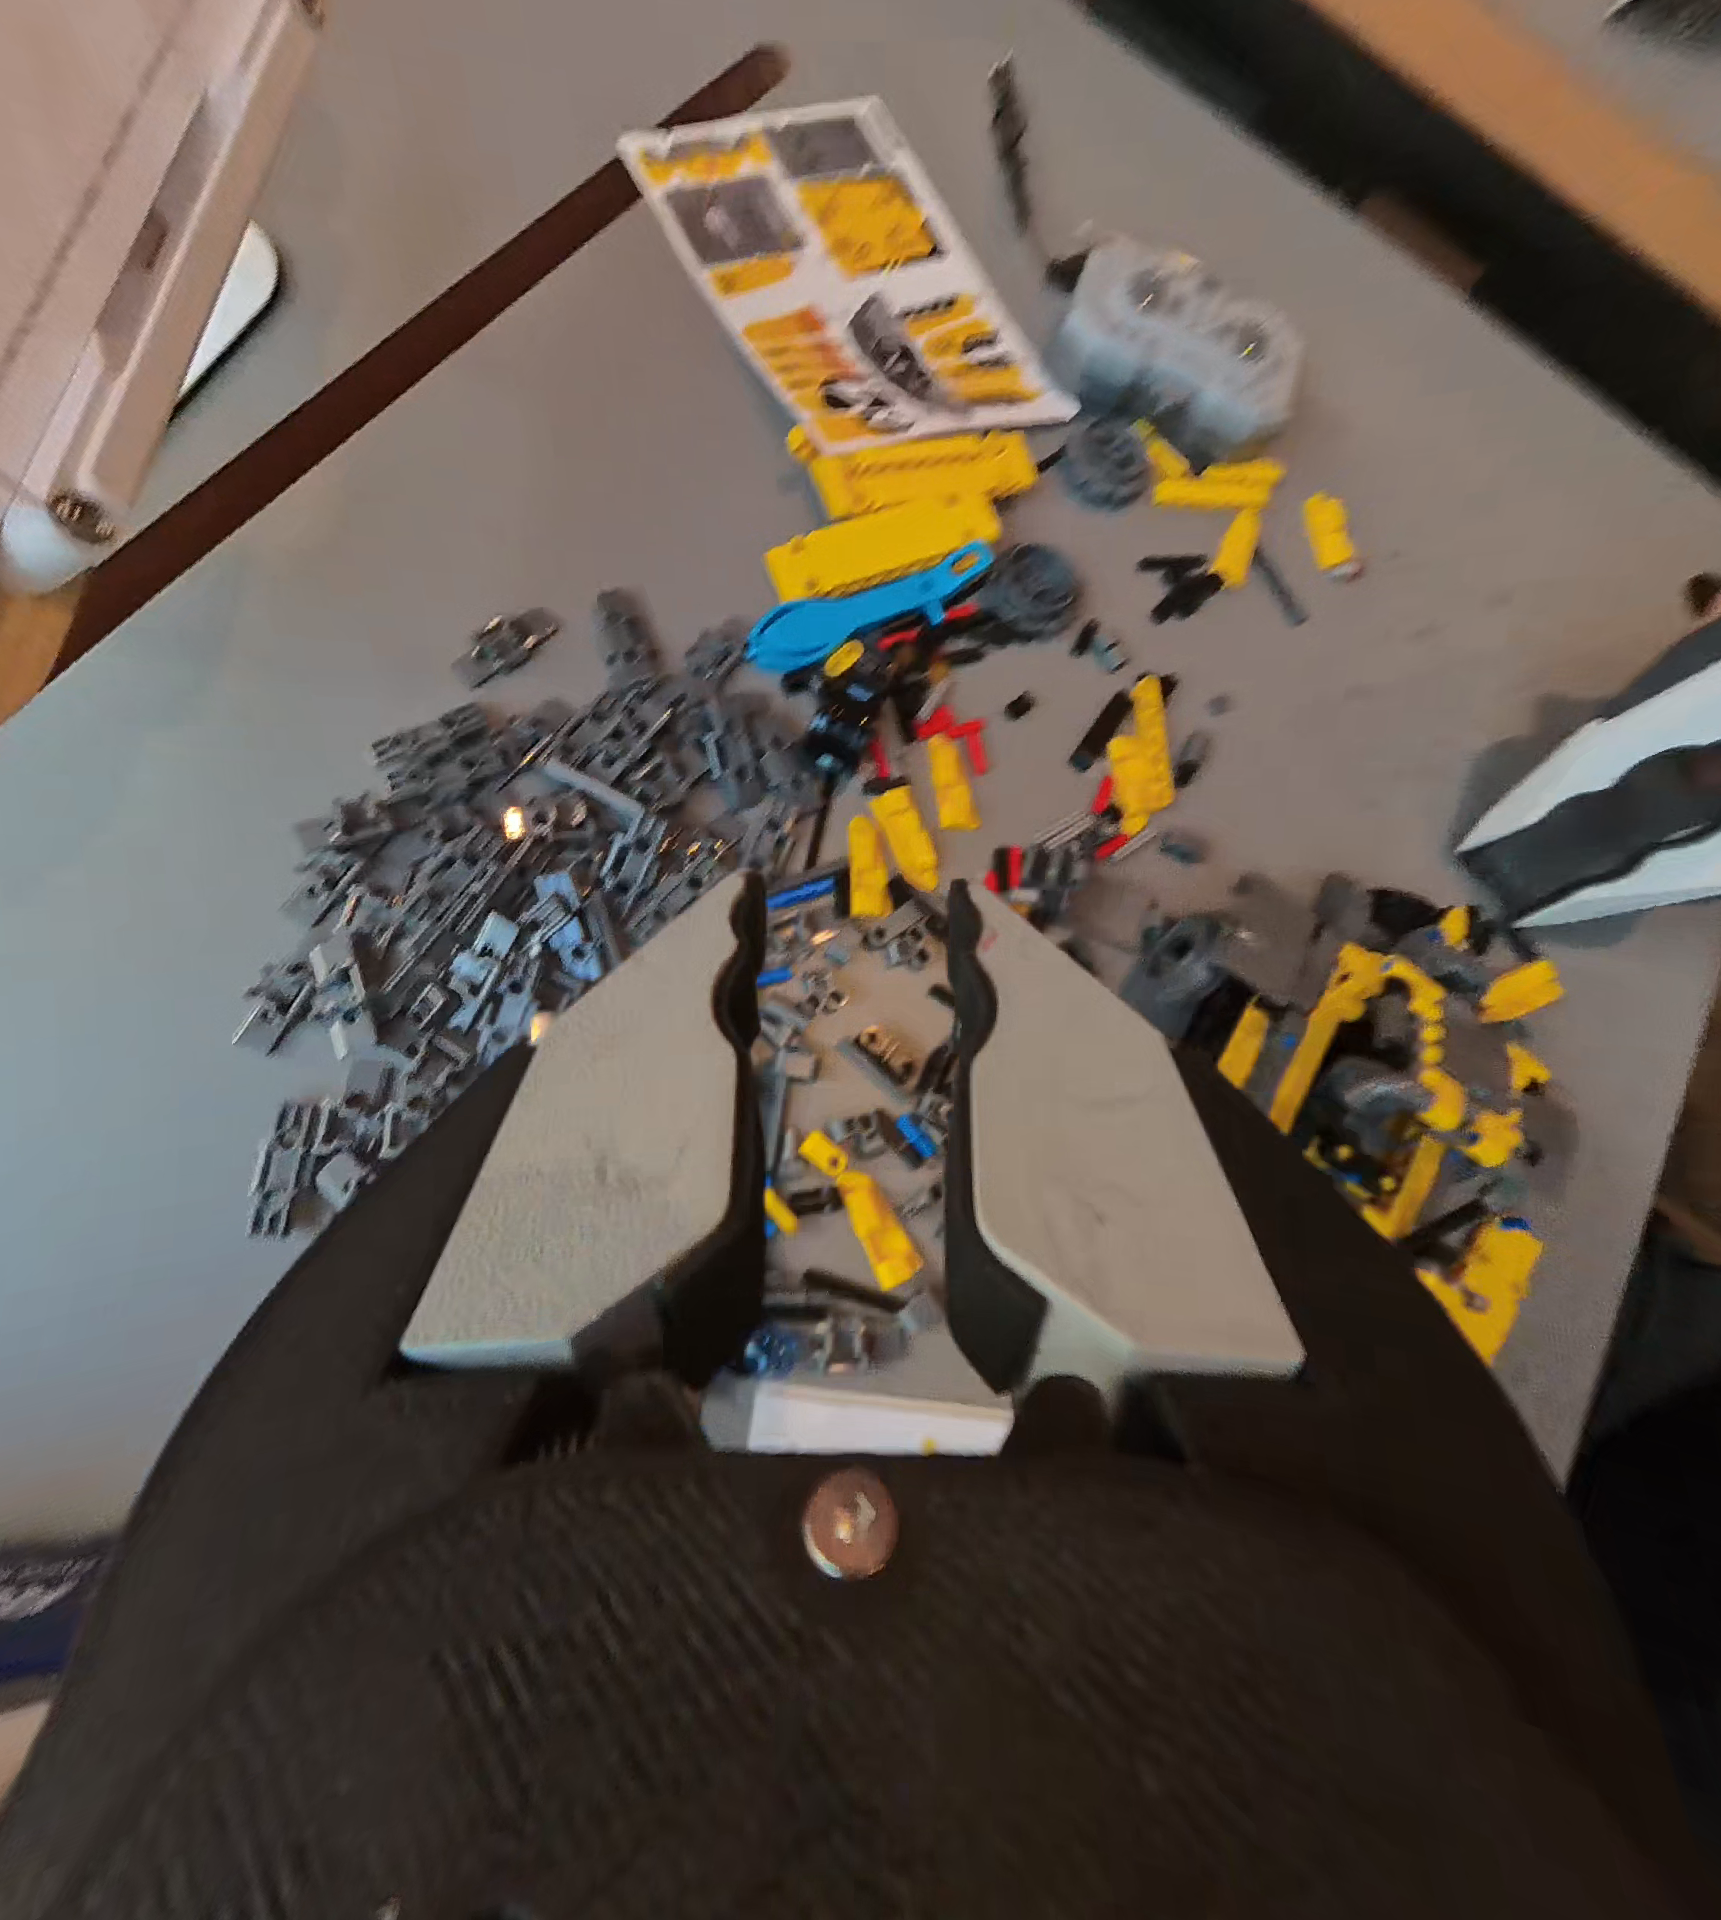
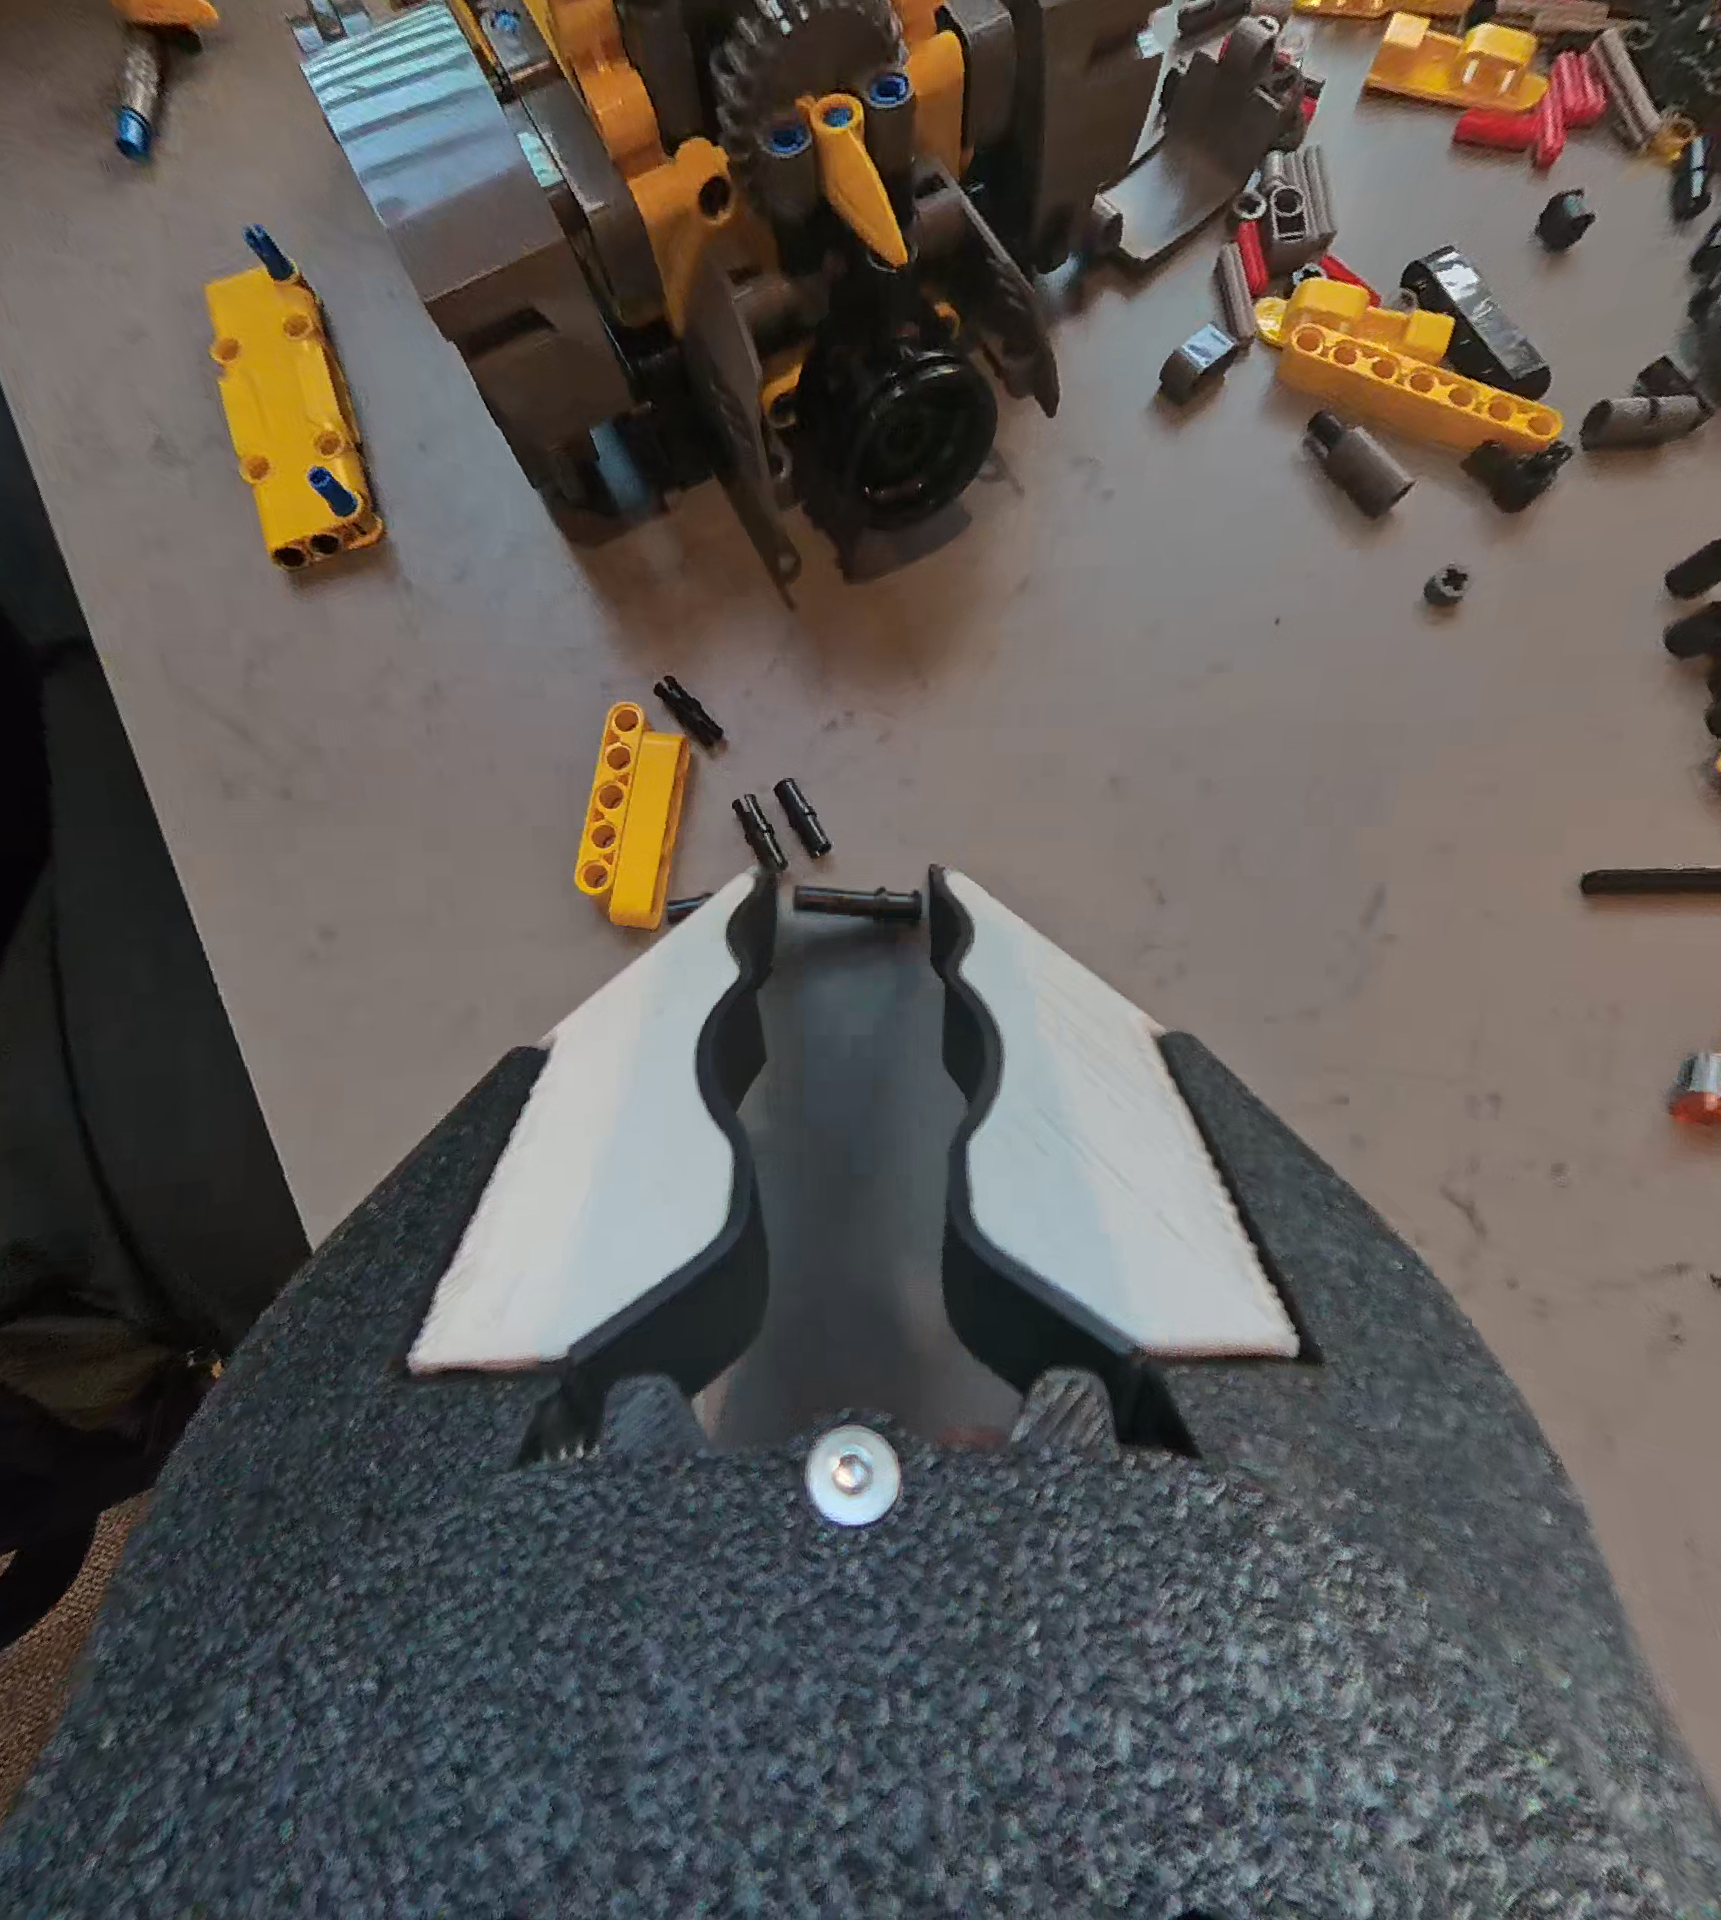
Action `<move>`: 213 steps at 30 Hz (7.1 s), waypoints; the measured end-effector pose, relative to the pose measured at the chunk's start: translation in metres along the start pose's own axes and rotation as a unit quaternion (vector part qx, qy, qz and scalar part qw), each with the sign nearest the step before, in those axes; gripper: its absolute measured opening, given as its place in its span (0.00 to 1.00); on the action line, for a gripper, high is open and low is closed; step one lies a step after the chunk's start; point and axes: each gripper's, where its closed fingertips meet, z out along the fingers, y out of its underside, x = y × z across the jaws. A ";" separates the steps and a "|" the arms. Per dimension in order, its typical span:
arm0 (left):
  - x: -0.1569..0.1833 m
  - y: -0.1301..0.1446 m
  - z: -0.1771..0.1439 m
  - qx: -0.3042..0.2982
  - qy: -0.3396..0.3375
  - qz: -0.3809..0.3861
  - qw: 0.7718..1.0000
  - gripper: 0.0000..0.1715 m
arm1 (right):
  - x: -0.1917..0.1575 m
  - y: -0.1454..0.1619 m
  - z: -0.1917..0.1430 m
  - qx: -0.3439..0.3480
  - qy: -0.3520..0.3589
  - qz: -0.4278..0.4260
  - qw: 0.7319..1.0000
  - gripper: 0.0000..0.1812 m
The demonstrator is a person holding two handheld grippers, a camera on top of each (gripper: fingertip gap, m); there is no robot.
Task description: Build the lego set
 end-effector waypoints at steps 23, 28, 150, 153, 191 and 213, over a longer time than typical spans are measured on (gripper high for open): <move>-0.072 0.113 0.028 -0.267 -0.109 -0.002 0.958 0.12 | 0.097 -0.026 -0.063 0.213 0.255 0.100 0.938 0.20; -0.079 0.122 0.034 -0.285 -0.117 -0.004 0.951 0.13 | 0.095 -0.026 -0.059 0.197 0.267 0.081 0.940 0.19; 0.144 -0.002 -0.031 0.048 -0.136 0.558 0.817 0.15 | 0.083 -0.014 -0.048 0.151 0.280 0.123 0.940 0.12; 0.143 0.000 -0.029 0.044 -0.135 0.560 0.817 0.14 | 0.082 -0.014 -0.046 0.147 0.280 0.122 0.941 0.13; 0.123 0.081 -0.007 -0.151 0.055 0.384 0.909 0.36 | -0.065 -0.078 -0.033 0.120 0.051 -0.005 0.991 0.26; 0.140 0.009 -0.023 -0.011 0.089 0.166 0.982 0.41 | -0.045 -0.036 -0.036 0.087 0.112 0.088 0.986 0.22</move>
